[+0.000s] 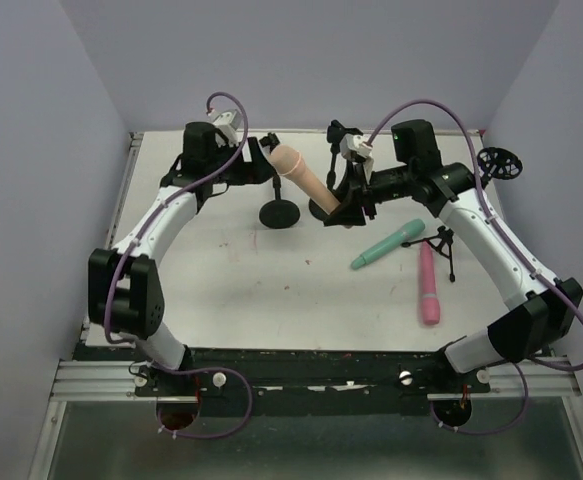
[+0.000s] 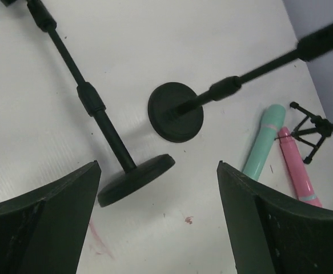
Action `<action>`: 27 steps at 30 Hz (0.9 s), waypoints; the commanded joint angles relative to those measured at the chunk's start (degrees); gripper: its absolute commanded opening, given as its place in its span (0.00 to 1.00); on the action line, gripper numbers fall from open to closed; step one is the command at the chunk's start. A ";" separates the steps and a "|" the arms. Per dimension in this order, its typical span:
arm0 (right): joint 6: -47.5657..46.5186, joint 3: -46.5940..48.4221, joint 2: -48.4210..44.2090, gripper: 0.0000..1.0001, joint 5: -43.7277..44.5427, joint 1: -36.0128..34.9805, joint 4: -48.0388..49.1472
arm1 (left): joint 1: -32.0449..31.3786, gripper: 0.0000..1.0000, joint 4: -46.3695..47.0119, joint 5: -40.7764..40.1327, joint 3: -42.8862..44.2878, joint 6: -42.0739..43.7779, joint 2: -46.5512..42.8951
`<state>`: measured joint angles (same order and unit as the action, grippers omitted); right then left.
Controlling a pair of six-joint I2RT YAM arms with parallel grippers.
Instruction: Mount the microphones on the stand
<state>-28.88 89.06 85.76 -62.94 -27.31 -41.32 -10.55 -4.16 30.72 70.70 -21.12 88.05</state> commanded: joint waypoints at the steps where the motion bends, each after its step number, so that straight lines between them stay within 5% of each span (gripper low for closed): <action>1: 2.60 -5.81 -4.01 0.17 -2.89 3.22 6.77 | -3.42 0.91 -21.72 -19.27 17.23 -9.11 13.95; 6: 3.92 -11.00 -7.53 0.17 -5.44 5.51 10.20 | -3.87 0.90 -39.15 -25.00 40.89 -6.57 31.11; 10: 3.57 -12.33 -8.24 0.17 -6.05 6.13 10.47 | -0.80 0.89 -42.85 -17.82 48.91 -1.39 37.88; 21: 0.50 -11.54 -7.01 0.17 -6.50 6.13 7.13 | 0.53 0.82 -46.46 -9.72 56.48 -1.02 47.21; 27: 0.58 -11.62 -6.74 0.17 -7.11 6.57 7.13 | -0.26 0.82 -42.78 -6.99 57.18 -11.64 49.93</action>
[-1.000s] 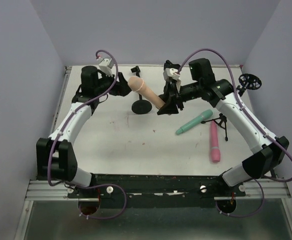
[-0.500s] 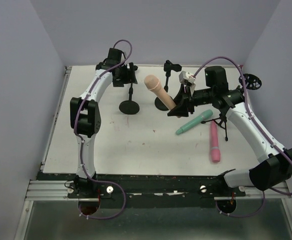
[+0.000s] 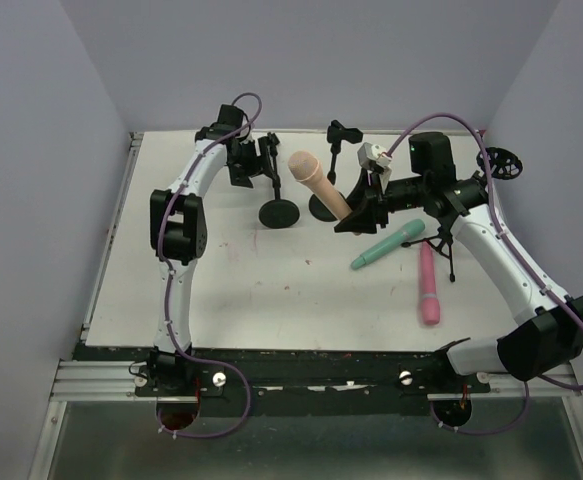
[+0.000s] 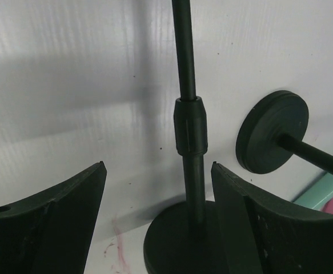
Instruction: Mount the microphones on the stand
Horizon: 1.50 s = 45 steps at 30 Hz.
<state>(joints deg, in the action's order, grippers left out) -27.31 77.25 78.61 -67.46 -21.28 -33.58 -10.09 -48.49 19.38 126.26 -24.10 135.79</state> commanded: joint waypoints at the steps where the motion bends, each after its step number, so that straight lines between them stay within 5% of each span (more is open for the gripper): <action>1: -0.99 0.18 0.49 0.17 -2.76 0.62 -0.61 | -0.81 0.82 2.17 4.44 1.54 -10.86 2.55; 14: -0.46 0.27 -0.03 0.17 -4.26 0.89 -0.78 | -1.43 0.69 -1.95 6.55 6.98 -17.65 7.73; 22: -0.29 0.53 -0.82 0.17 -5.40 1.15 -1.13 | -1.78 0.45 -2.22 8.13 6.37 -16.33 7.56; 31: -0.29 0.88 -1.44 0.17 -5.84 1.42 -1.48 | -2.74 0.55 -3.63 7.88 6.02 -16.33 7.21; 41: -0.29 1.14 -2.58 0.17 -6.01 1.50 -1.75 | -4.50 0.29 -6.70 4.01 4.00 -13.27 5.37; 45: -0.37 0.97 -2.93 0.17 -6.19 1.50 -1.66 | -4.50 0.21 -6.10 2.42 -3.62 -10.36 0.90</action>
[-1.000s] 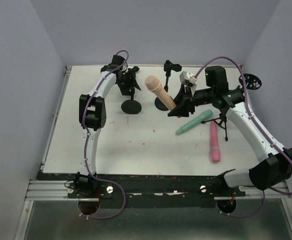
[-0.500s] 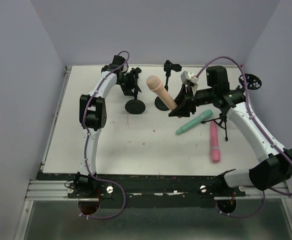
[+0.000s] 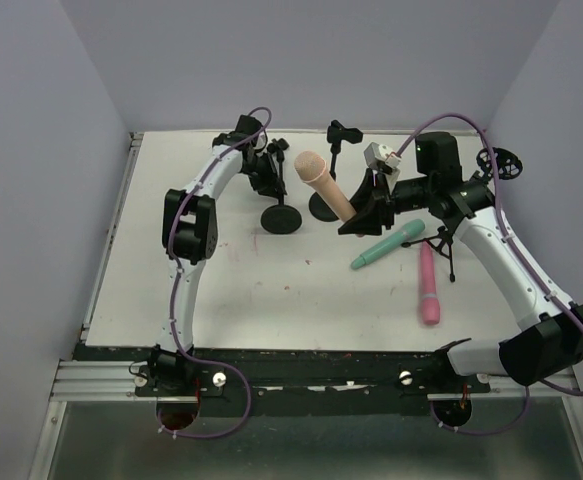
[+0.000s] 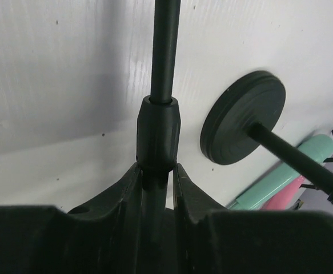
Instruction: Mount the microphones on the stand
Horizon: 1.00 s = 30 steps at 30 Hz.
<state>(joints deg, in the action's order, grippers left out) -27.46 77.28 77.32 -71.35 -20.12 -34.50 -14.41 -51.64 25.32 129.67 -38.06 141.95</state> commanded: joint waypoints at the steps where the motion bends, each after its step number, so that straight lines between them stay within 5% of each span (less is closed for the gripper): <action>1: -0.14 1.03 -1.82 0.17 -2.39 0.34 -0.83 | -0.26 0.20 -1.55 -3.79 -11.32 4.05 -7.89; 11: 0.48 0.16 -2.17 0.17 -3.35 0.34 0.31 | -2.28 0.18 15.59 0.25 -50.27 3.09 -29.70; 17: 1.45 -0.55 -2.61 0.17 -3.71 0.34 1.54 | -2.81 0.44 23.68 -1.58 -63.21 0.28 -37.17; 21: 1.71 -0.81 -2.61 0.17 -3.88 0.34 1.98 | -1.94 0.61 25.53 -3.08 -62.44 -1.13 -38.77; 30: 1.71 -0.55 -2.70 0.17 -3.71 0.34 1.72 | -1.58 0.61 11.84 -4.93 -38.55 0.71 -25.52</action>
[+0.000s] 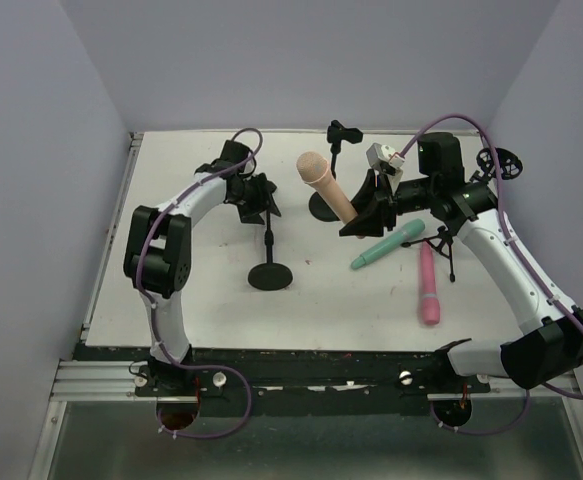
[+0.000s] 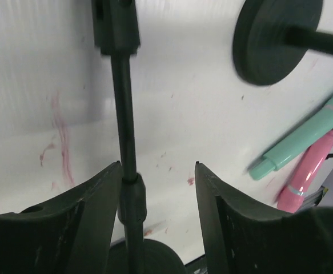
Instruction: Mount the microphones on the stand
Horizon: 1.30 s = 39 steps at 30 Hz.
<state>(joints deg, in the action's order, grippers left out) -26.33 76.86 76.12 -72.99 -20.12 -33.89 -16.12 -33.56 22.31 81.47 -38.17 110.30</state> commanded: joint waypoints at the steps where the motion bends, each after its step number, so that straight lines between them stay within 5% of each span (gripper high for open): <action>1: 0.49 -0.04 -1.50 0.17 -2.07 0.34 1.11 | 0.12 0.61 -7.82 -1.57 11.58 0.91 7.63; 8: 0.05 0.22 -1.32 0.17 -2.07 0.34 0.40 | -1.10 0.60 -19.16 -3.40 22.67 3.36 15.37; 18: 0.22 0.40 -1.67 0.17 -2.33 0.34 0.49 | -2.95 0.55 -23.74 -9.56 24.52 4.95 17.40; 31: 0.31 0.40 -2.99 0.17 -2.68 0.34 0.40 | -4.89 0.45 -32.44 -14.04 38.93 7.15 26.27; 39: 0.31 0.31 -2.99 0.17 -2.86 0.34 0.49 | -4.89 0.16 -31.13 -12.20 38.33 7.32 26.02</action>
<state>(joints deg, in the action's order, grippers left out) -26.35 76.86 74.17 -73.43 -20.12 -33.91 -20.99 -63.92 10.68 120.44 -31.35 136.55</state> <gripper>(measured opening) 0.440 0.241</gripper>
